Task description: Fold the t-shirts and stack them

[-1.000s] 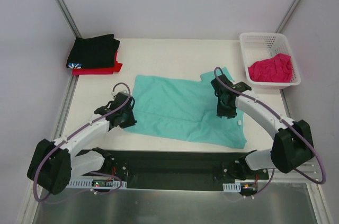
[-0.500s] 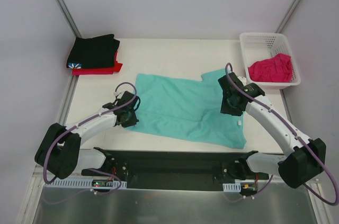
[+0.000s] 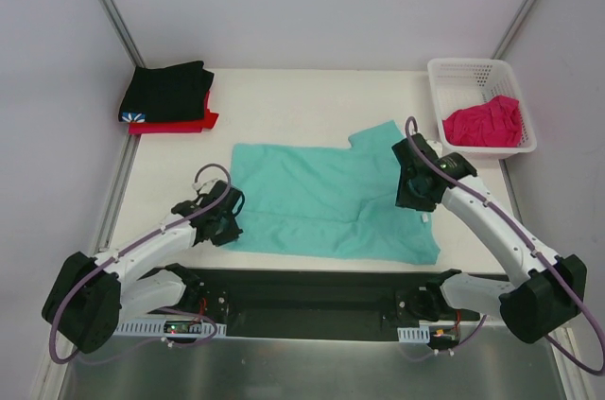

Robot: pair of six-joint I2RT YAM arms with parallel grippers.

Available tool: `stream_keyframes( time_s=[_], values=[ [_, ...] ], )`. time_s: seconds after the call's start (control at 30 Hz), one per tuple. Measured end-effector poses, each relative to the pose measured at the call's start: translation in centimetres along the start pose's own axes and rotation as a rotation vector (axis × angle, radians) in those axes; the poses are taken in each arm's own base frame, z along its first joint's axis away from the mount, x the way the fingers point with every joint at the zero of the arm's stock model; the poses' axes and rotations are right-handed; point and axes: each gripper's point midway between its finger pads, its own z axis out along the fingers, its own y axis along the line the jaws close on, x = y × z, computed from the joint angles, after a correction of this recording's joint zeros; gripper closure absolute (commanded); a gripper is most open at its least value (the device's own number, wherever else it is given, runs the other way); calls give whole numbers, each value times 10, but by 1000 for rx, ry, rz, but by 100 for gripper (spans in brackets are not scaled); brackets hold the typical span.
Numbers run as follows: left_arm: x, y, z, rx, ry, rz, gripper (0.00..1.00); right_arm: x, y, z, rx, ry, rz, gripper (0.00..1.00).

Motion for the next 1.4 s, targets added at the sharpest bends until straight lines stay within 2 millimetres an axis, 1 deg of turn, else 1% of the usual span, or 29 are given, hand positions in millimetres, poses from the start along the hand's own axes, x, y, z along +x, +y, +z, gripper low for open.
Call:
stream_keyframes(
  time_s=[0.1, 0.27, 0.37, 0.43, 0.47, 0.53, 0.57, 0.6, 0.63, 0.67, 0.7, 0.73, 0.77, 0.8, 0.83, 0.87, 0.93, 1.0, 1.1, 1.17, 1.23, 1.27, 1.3, 1.37, 1.4],
  values=[
    [11, 11, -6, -33, 28, -17, 100, 3, 0, 0, -8, 5, -7, 59],
    [22, 24, -12, -80, 56, -38, 100, 4, 2, -1, -35, 0, -16, 58],
    [26, 27, -15, -105, 63, -39, 100, 5, 4, 1, -45, 2, -25, 58],
    [29, 28, -17, -124, 75, -31, 100, 7, 4, 4, -50, 8, -31, 55],
    [32, 29, -18, -139, 84, -21, 98, 7, 5, 5, -52, 8, -31, 53],
    [33, 29, -22, -161, 94, -2, 84, 8, 5, 7, -55, 8, -35, 48],
    [32, 29, -24, -170, 91, 6, 81, 8, 5, 8, -56, 8, -35, 45],
    [29, 26, -28, -173, 86, 9, 66, 7, 5, 9, -56, 7, -33, 41],
    [23, 22, -33, -169, 76, 9, 55, 6, 5, 10, -57, 3, -30, 38],
    [15, 16, -38, -161, 53, 13, 48, 4, 5, 10, -59, -3, -26, 36],
    [5, 7, -45, -144, 30, 16, 43, 2, 5, 10, -60, -6, -22, 31],
    [-7, -3, -53, -124, 0, 16, 32, -1, 4, 10, -60, -8, -17, 29],
    [-20, -15, -60, -99, -34, 19, 22, -5, 5, 10, -64, -9, -9, 26],
    [-30, -25, -66, -80, -59, 24, 17, -10, 5, 10, -70, -13, -3, 23],
    [-42, -36, -74, -64, -88, 27, 11, -17, 7, 9, -79, -19, 5, 22],
    [-53, -46, -80, -46, -112, 32, 8, -24, 9, 9, -93, -23, 14, 22],
    [-74, -67, -89, -26, -153, 44, 2, -46, 17, 10, -133, -45, 28, 22],
    [-88, -86, -91, -9, -175, 61, 1, -70, 28, 13, -185, -54, 24, 22],
    [-98, -106, -81, -10, -167, 105, 1, -104, 52, 23, -274, -47, -19, 29],
    [-100, -114, -71, -23, -149, 132, 1, -127, 70, 34, -330, -41, -53, 30],
    [-100, -123, -60, -25, -131, 157, 1, -149, 90, 53, -381, -31, -100, 30],
    [-100, -125, -56, -19, -120, 166, 1, -155, 97, 64, -398, -28, -122, 30],
    [-100, -127, -53, -14, -113, 171, 1, -158, 101, 74, -408, -14, -142, 30],
    [-102, -129, -53, 5, -106, 179, 1, -161, 107, 90, -421, 15, -169, 30],
    [-106, -130, -54, 20, -108, 176, 1, -165, 109, 98, -426, 26, -179, 30]
  ],
)
